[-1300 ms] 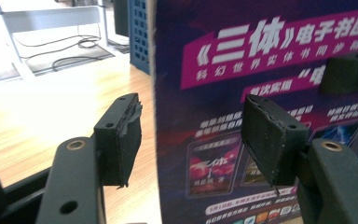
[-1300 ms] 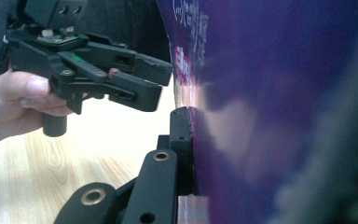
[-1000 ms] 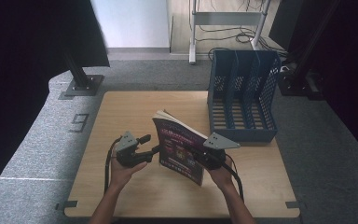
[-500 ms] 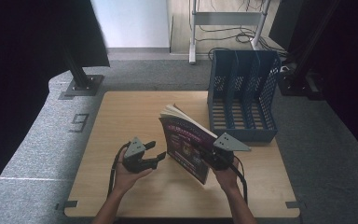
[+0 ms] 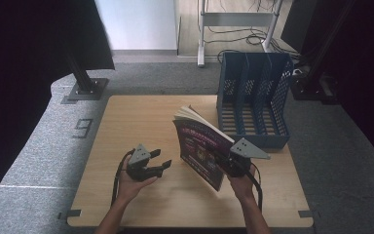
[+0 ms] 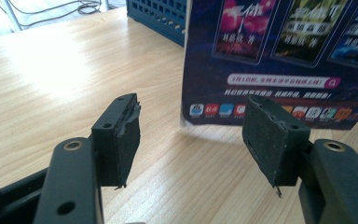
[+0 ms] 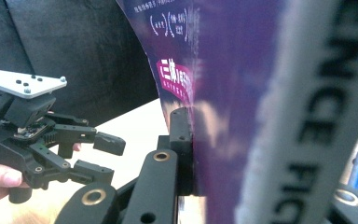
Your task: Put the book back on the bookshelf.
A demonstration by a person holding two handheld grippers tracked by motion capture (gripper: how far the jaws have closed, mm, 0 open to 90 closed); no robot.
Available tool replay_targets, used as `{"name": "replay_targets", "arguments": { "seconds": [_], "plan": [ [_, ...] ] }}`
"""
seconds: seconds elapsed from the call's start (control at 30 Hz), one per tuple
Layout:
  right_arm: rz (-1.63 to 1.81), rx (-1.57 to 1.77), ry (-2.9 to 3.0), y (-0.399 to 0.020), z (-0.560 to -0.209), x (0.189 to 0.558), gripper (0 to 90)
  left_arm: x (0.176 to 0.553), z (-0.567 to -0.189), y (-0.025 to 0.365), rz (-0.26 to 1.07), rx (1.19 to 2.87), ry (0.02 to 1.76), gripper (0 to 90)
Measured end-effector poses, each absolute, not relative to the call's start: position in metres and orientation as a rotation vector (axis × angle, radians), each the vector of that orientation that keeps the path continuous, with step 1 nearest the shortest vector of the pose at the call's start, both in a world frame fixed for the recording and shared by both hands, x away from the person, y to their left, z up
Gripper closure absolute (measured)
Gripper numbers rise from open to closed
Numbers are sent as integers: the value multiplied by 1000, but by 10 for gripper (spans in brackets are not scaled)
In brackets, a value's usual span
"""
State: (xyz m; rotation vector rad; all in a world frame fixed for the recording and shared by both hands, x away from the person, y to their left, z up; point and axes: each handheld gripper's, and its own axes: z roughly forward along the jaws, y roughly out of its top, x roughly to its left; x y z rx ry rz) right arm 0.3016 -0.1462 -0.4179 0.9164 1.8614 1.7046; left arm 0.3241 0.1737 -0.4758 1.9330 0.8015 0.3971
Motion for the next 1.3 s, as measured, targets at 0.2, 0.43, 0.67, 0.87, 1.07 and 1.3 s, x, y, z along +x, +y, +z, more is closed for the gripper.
{"name": "replay_targets", "arguments": {
  "seconds": [0.2, 0.43, 0.67, 0.87, 1.07, 1.3],
  "plan": [
    [1705, 927, 1824, -154, -413, 299, 819, 324, -477, 176, 397, 1932, 814, 368],
    [1709, 930, 1772, -163, -406, 295, 819, 323, -475, 178, 400, 1930, 824, 366],
    [1719, 933, 1739, -169, -402, 292, 819, 322, -474, 182, 401, 1919, 831, 366],
    [1717, 938, 1727, -172, -400, 291, 819, 322, -475, 183, 397, 1924, 832, 366],
    [1723, 943, 1710, -175, -398, 290, 819, 321, -476, 181, 405, 1929, 828, 368],
    [1723, 944, 1701, -177, -397, 290, 820, 321, -476, 182, 405, 1927, 823, 371]
  ]
}}
